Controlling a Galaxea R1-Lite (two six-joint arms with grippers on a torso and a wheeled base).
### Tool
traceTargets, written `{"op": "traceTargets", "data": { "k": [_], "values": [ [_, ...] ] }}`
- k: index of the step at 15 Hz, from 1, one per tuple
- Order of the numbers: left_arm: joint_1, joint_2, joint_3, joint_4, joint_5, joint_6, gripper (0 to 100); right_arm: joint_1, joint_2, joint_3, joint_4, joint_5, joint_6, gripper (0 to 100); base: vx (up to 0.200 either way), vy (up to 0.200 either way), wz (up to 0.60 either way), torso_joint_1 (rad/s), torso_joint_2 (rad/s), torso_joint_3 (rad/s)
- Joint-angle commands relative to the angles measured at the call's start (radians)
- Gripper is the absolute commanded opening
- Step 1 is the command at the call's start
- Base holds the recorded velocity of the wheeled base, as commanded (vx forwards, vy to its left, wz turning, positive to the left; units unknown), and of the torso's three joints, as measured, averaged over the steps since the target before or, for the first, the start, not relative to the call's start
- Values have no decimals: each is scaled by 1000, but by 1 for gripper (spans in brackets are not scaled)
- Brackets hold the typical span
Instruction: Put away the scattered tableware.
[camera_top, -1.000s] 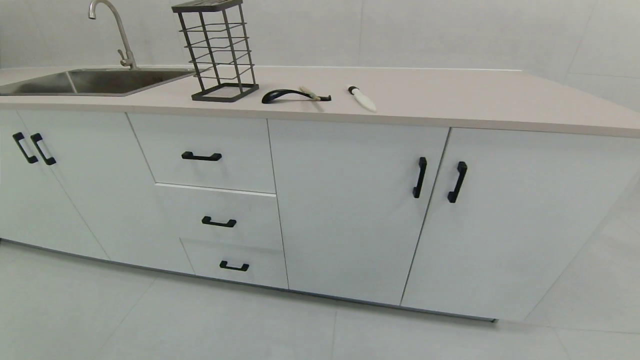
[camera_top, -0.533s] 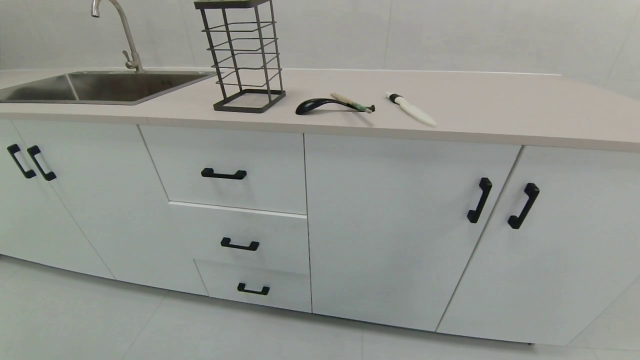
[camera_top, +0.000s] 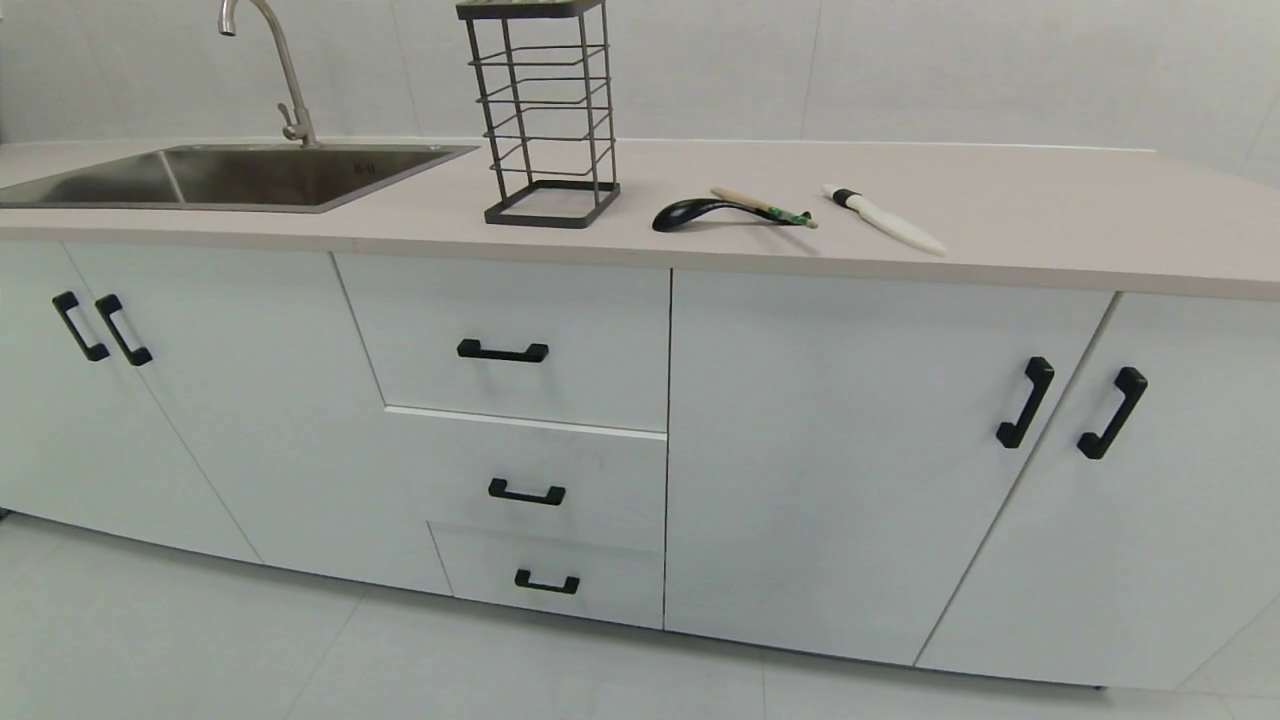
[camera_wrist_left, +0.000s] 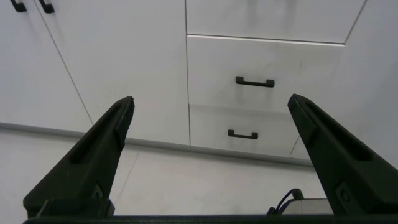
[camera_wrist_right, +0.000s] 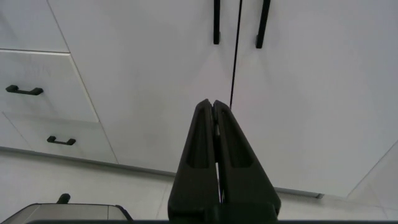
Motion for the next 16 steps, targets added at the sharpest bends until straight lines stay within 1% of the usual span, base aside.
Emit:
{"op": "traceTargets", "data": {
  "k": [1,4,10,13,16],
  "values": [
    [-1,0,0,-1,0,0,100,-2,2,0,0,1,1,0,0,0,0,0,0,0],
    [-1,0,0,-1,0,0,100,-2,2,-1,0,1,1,0,200,0,0,-1,1,5],
    [-1,0,0,-1,0,-2,100,-2,2,0,0,1,-1,0,0,0,0,0,0,0],
    [-1,0,0,-1,0,0,100,-2,2,0,0,1,1,0,0,200,0,1,2,5],
    [-1,0,0,-1,0,0,100,-2,2,0,0,1,1,0,0,0,0,0,0,0]
  ]
}}
